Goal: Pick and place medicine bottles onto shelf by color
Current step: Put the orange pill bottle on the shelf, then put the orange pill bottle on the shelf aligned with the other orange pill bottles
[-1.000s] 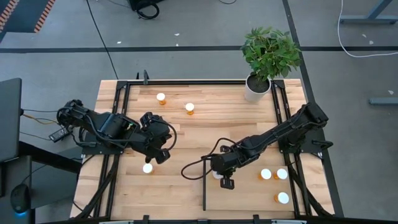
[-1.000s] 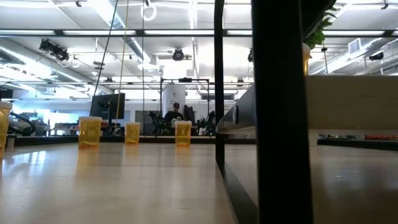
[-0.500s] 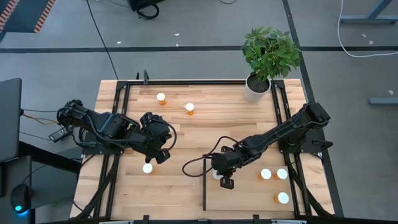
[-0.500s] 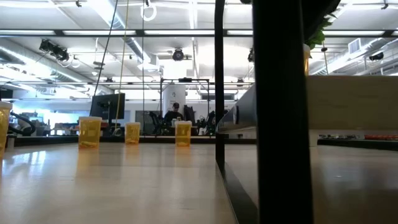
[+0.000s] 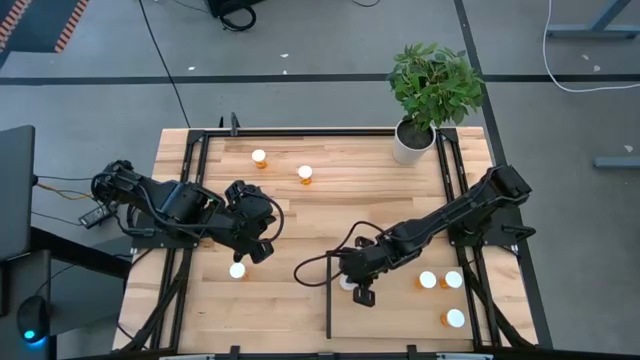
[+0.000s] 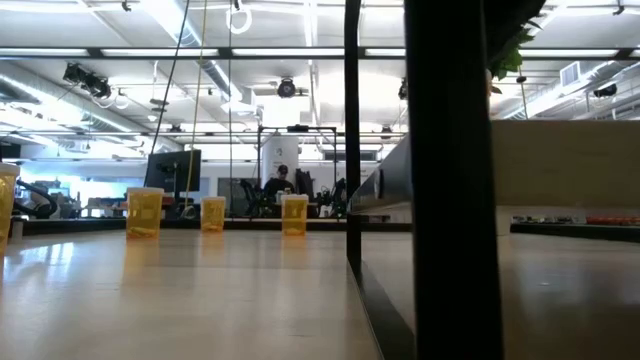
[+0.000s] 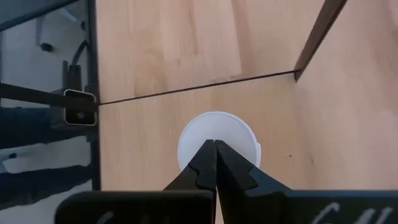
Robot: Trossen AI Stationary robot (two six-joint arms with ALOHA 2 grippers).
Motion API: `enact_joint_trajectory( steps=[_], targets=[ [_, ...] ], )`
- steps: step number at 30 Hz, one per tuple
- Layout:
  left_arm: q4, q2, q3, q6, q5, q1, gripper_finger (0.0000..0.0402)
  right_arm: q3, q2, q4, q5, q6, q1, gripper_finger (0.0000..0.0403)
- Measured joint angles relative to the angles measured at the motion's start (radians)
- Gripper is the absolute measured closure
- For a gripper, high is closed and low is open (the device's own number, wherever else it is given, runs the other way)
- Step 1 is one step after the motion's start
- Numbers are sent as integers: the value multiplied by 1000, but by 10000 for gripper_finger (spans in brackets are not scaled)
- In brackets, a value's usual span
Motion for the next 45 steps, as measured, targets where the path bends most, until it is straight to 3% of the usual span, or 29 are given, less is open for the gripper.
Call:
enact_joint_trajectory(
  steps=[7,15,21,28,34,40,45],
  targets=[
    [-5,0,0,8,0,0,394,86,-3,-92,28,-9,-2,397],
    [-4,0,0,-1,0,0,391,94,-14,-100,-6,-4,1,384],
    [-19,0,0,-1,5,0,398,113,-118,-134,-22,34,2,382],
    [-179,0,0,-28,188,0,388,114,-297,-190,33,69,-4,381],
    [-291,0,-5,-37,293,-38,385,114,-398,-232,158,80,-6,380],
    [-269,-2,-144,-80,384,-75,304,114,-481,-234,252,74,-5,380],
    [-105,0,-330,-108,419,-107,210,115,-530,-234,275,24,-5,380]
  ],
)
